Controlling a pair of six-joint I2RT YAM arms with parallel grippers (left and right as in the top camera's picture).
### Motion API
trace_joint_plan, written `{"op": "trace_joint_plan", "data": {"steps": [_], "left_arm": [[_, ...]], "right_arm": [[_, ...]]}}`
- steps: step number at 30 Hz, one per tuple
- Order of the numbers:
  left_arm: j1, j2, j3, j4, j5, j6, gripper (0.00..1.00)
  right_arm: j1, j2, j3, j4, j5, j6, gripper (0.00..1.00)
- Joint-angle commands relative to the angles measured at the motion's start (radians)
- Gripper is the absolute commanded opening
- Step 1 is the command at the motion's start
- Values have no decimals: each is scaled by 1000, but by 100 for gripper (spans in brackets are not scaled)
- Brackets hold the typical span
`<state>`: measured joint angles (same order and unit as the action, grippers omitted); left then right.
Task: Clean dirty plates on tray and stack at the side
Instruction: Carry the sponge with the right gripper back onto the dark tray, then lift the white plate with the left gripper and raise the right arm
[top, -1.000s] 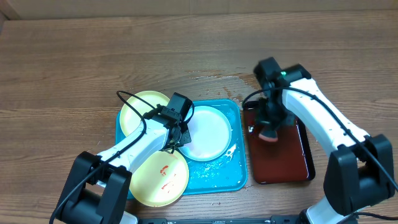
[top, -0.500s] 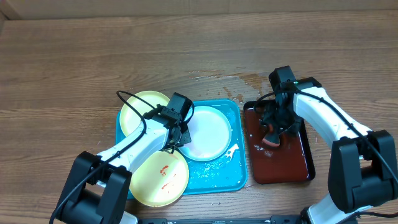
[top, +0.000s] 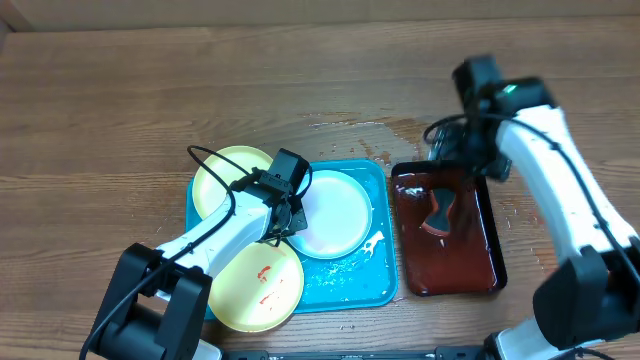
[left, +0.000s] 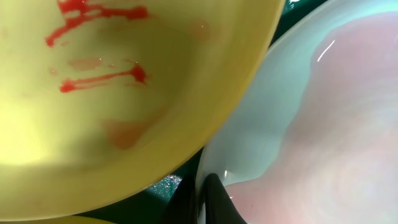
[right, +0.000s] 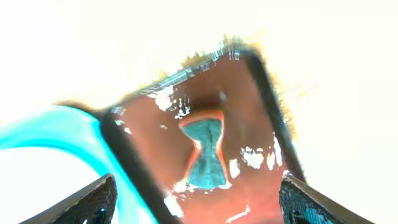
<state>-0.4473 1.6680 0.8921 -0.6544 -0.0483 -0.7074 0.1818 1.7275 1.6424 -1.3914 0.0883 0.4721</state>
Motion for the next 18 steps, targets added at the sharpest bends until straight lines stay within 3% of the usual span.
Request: {"op": "trace_joint_plan", "data": {"steps": [1, 7, 18], "left_arm": [[15, 54, -12, -26, -27, 20, 5], [15, 53, 65, -34, 48, 32, 5], [15, 50, 212, -52, 253, 34, 5]], "right_arm": [[-4, -52, 182, -65, 19, -15, 84], [-4, -52, 345, -141, 19, -33, 79], [-4, -52, 352, -152, 21, -35, 82]]}}
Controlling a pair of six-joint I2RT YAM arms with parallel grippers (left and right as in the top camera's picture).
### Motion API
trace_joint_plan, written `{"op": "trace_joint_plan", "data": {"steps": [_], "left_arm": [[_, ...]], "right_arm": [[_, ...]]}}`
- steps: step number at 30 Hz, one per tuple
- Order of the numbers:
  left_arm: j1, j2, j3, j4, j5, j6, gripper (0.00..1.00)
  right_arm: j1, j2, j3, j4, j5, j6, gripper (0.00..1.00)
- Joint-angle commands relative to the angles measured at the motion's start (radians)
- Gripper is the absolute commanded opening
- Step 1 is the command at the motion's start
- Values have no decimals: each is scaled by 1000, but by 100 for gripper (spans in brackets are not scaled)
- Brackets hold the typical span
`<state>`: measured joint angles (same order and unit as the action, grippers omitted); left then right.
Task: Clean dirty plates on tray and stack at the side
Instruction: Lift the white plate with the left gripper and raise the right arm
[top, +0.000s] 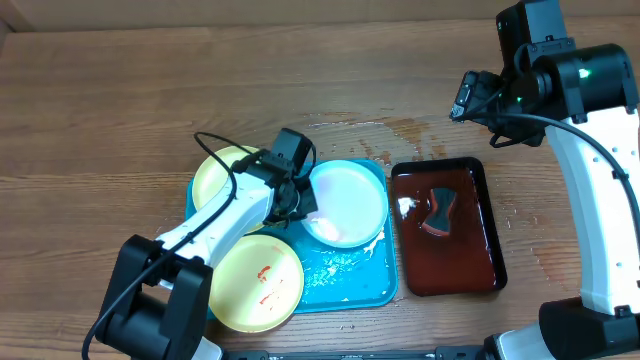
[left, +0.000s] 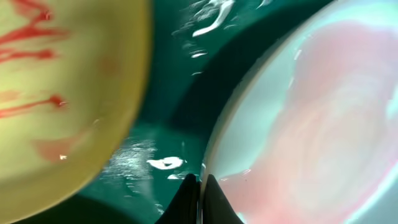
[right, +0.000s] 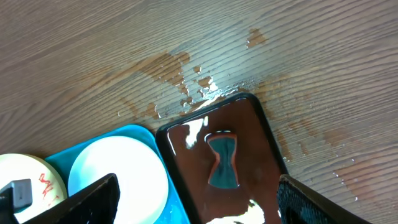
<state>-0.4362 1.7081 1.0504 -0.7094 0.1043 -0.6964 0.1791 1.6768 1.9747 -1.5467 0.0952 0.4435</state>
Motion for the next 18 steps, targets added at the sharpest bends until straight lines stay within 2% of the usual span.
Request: {"op": "trace_joint_plan", "data": {"steps": [1, 5, 18], "left_arm": [[4, 10, 64, 3, 112, 23, 5], [4, 10, 106, -1, 152, 23, 4], [4, 10, 216, -35, 155, 23, 4]], "right_arm": [[-3, -1, 20, 5, 16, -6, 82], [-25, -1, 20, 10, 16, -7, 83], [-145, -1, 20, 14, 16, -34, 86]]}}
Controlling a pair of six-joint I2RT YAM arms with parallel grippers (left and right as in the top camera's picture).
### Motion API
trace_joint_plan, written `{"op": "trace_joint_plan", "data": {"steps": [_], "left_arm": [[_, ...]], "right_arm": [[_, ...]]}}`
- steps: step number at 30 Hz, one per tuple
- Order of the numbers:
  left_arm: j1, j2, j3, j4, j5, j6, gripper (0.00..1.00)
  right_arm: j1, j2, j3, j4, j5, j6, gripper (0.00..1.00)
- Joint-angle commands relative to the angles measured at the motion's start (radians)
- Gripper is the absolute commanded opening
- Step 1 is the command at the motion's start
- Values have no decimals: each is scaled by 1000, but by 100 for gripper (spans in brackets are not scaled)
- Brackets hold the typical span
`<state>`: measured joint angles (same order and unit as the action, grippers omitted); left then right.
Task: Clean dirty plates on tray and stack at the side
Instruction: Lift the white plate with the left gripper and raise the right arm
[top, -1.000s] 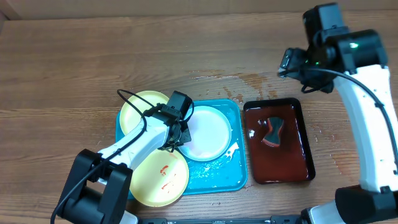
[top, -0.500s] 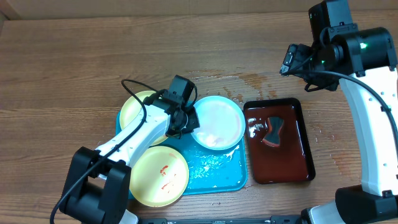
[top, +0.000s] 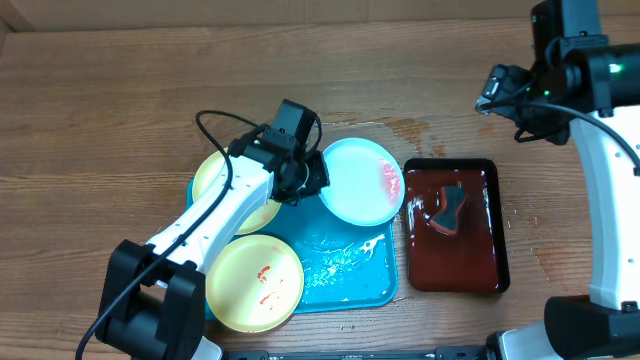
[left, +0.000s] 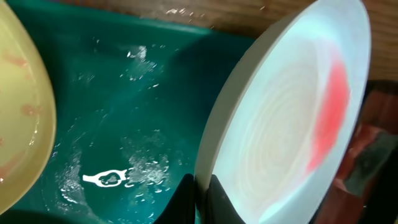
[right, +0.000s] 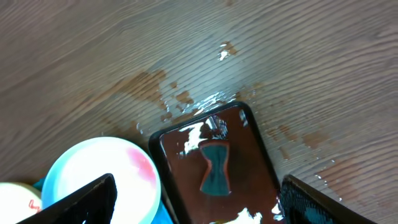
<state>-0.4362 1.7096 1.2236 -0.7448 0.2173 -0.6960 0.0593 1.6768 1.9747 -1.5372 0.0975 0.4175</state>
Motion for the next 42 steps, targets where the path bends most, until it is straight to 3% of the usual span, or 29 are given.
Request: {"op": "trace_joint_plan", "data": {"steps": [1, 9, 12, 18, 24, 31, 42], "left_arm": [[4, 8, 43, 1, 42, 20, 4], [3, 8, 43, 24, 55, 0, 4], [-2, 8, 44, 32, 72, 5, 4], [-77, 8, 99, 41, 69, 87, 4], [-208, 9, 246, -53, -156, 151, 4], [-335, 16, 364, -112, -380, 203, 4], [-401, 82, 398, -47, -447, 283, 5]], "right_arm": [[-33, -1, 20, 5, 13, -8, 86], [-50, -1, 20, 2, 6, -29, 86], [-52, -1, 20, 6, 6, -29, 92], [-75, -1, 20, 22, 4, -33, 94], [-153, -1, 20, 32, -24, -33, 89], [-282, -1, 20, 14, -159, -82, 96], [-348, -2, 125, -3, -257, -138, 100]]}}
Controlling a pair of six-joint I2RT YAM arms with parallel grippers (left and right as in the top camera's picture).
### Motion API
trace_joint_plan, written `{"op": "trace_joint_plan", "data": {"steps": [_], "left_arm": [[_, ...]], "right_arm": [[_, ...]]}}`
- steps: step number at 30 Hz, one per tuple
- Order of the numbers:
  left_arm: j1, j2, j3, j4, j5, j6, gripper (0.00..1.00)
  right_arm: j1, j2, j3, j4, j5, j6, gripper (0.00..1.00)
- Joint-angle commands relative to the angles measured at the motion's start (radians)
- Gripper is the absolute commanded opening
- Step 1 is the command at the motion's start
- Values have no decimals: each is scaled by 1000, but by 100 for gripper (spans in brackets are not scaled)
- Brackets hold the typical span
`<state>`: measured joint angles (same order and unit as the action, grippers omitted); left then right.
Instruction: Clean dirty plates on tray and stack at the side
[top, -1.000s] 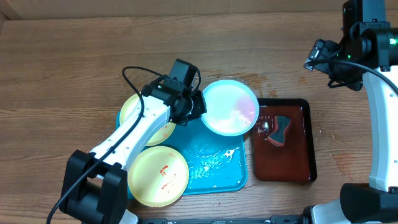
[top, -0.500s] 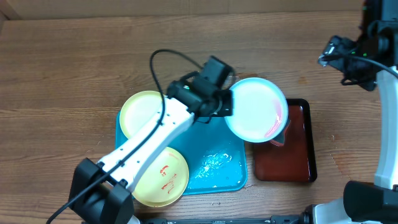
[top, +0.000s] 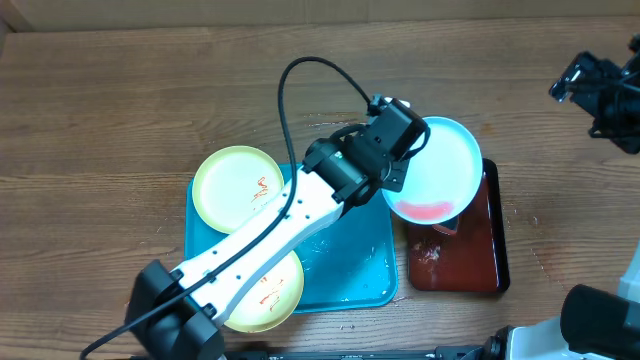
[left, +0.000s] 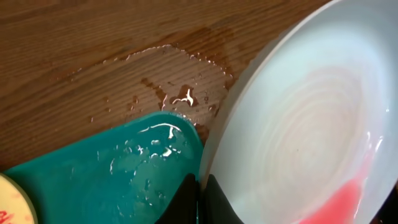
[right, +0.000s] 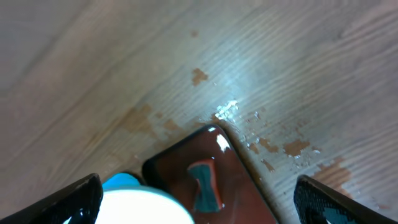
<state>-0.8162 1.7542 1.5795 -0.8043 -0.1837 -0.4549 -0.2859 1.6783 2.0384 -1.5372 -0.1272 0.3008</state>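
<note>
My left gripper (top: 395, 168) (left: 200, 198) is shut on the rim of a pale blue plate (top: 435, 165) (left: 298, 130), held tilted in the air over the left part of the dark red tray (top: 490, 270). Red liquid pools at the plate's lower edge (left: 339, 202). Two yellow plates with red smears lie on the blue tray (top: 345, 265): one at its far left (top: 238, 187), one at its near left (top: 270, 295), partly under my arm. A sponge (right: 205, 186) lies in the red tray. My right gripper (top: 592, 92) (right: 198, 199) hangs open, high at the far right.
Water and brown stains lie on the wooden table behind both trays (left: 168, 93) (right: 249, 124). The blue tray's floor (left: 112, 180) is wet. My left arm's black cable (top: 300, 95) loops over the table's middle.
My left gripper has carried the pale blue plate from the blue tray's right edge to above the red tray. The red liquid now sits at the plate's lower edge. My right gripper has moved further right.
First my left gripper held the pale blue plate's rim flat in the blue tray, my right gripper low over the red tray. Then the right gripper stood high and the plate sat further back. Later the plate was tilted at the tray's right edge; now it hangs over the red tray.
</note>
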Motion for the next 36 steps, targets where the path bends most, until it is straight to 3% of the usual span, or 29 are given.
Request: {"op": "trace_joint_plan", "data": {"steps": [1, 5, 16, 28, 36], "left_arm": [[-27, 51, 55, 12, -52, 51, 4], [-72, 129, 137, 1, -115, 110, 4], [-222, 246, 366, -92, -530, 212, 4], [-261, 246, 376, -116, -697, 281, 4], [-320, 249, 376, -44, -761, 385, 4]], "right_arm": [[-2, -3, 76, -11, -32, -21, 100], [-2, -3, 100, -36, -32, -21, 100], [-3, -3, 100, -43, -32, -40, 100], [-47, -3, 100, 1, -32, 45, 100], [-76, -3, 100, 2, -32, 43, 100]]}}
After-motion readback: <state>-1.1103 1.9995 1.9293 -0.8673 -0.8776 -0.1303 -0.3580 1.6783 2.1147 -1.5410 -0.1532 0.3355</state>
